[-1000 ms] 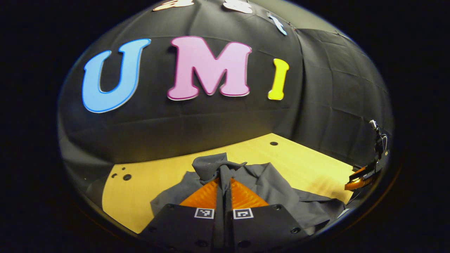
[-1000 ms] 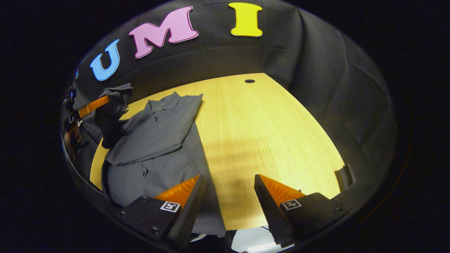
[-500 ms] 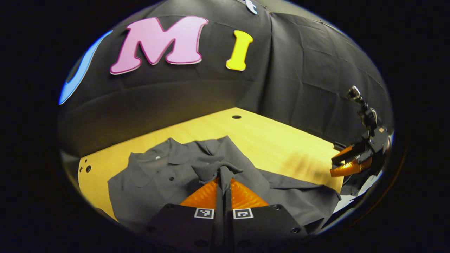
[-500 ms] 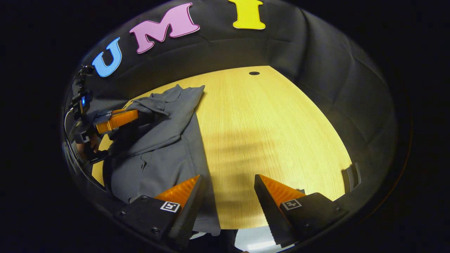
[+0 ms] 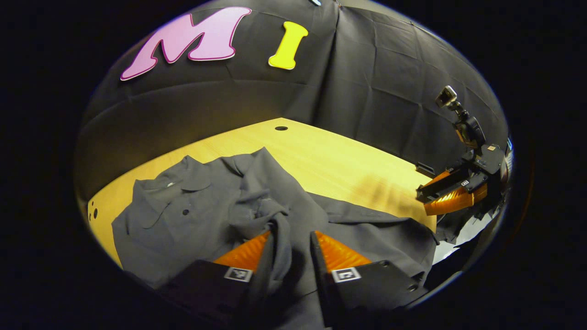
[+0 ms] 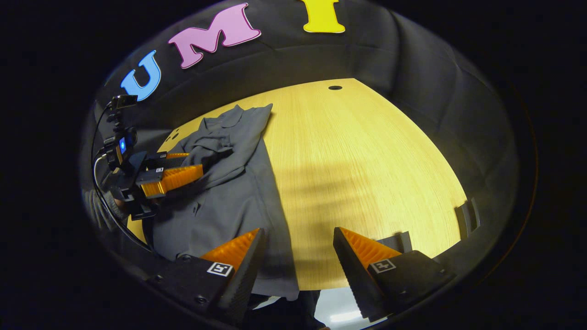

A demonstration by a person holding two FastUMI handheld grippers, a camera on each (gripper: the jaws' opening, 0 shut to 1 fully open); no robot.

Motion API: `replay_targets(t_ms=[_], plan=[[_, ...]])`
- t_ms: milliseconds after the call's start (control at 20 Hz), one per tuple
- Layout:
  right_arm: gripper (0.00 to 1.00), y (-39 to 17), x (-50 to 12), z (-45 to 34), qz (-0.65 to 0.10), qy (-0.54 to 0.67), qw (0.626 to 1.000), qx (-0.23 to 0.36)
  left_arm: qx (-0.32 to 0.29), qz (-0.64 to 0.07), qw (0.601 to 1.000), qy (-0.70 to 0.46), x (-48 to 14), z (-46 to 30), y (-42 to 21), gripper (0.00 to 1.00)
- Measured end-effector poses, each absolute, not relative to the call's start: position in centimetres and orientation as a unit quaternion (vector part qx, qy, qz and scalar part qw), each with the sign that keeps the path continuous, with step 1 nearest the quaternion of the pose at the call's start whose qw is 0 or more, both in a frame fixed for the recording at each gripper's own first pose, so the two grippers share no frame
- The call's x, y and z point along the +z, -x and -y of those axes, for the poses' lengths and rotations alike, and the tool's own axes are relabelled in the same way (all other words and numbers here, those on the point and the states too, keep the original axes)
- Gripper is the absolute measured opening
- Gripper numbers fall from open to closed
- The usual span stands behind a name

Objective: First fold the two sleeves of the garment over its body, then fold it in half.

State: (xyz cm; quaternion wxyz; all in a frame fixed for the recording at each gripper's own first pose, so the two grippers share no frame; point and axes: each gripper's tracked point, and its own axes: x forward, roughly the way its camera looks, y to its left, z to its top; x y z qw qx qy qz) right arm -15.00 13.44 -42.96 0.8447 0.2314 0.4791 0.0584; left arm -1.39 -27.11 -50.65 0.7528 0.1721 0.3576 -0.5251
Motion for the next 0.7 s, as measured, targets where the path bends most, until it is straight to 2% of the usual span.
replay_targets(t_ms=[150, 450, 700], plan=[[0.93, 14.9, -42.5, -13.9, -0.475, -0.235, 0.845, 0.065, -0.533, -0.353, 0.746, -0.187, -50.1, 26.0, 2.5, 0.96], [0.95, 16.1, -41.7, -14.4, -0.477, -0.226, 0.845, 0.083, -0.499, -0.350, 0.779, -0.144, -44.9, 21.6, 4.1, 0.96], [0.96, 18.2, -41.4, -15.6, -0.490, -0.226, 0.837, 0.092, -0.443, -0.350, 0.814, -0.133, -41.2, 13.5, 5.4, 0.96]])
